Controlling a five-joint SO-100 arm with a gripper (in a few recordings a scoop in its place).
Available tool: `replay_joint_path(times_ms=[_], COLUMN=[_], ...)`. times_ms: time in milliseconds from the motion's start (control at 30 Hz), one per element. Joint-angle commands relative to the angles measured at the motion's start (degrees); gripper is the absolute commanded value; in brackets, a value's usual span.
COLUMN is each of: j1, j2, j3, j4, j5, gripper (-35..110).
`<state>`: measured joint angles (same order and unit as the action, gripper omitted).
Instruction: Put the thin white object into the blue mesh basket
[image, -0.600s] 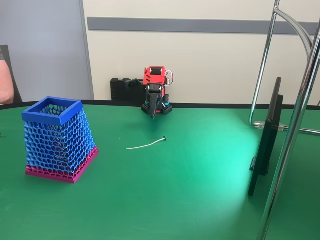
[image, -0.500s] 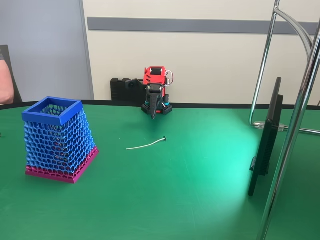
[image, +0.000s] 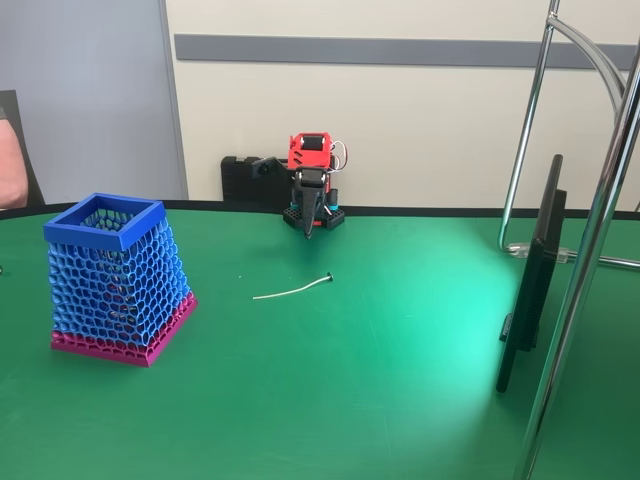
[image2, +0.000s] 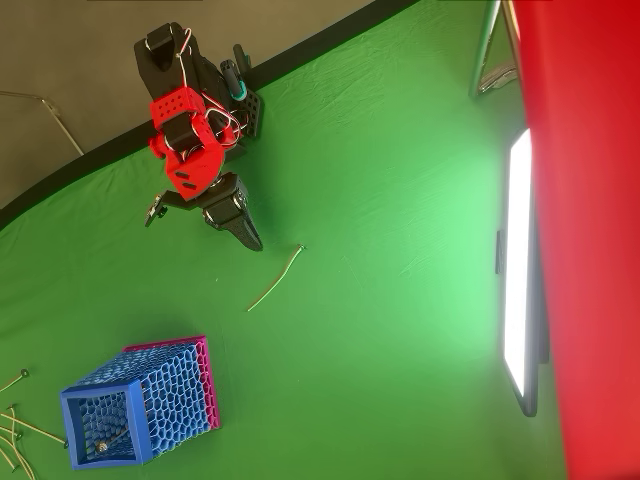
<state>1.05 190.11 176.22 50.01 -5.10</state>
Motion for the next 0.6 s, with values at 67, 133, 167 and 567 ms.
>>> replay_joint_path(times_ms=[67, 133, 167, 567], j1=[-0.4, -0.4, -0.4, -0.4], j2=[0.4, 0.4, 0.4, 0.3], j3=[0.4, 0.4, 0.4, 0.2], j4=[0.1, 0.1, 0.1, 0.4], j5=[-0.4, -0.4, -0.4, -0.5], gripper=[1, 1, 1, 1])
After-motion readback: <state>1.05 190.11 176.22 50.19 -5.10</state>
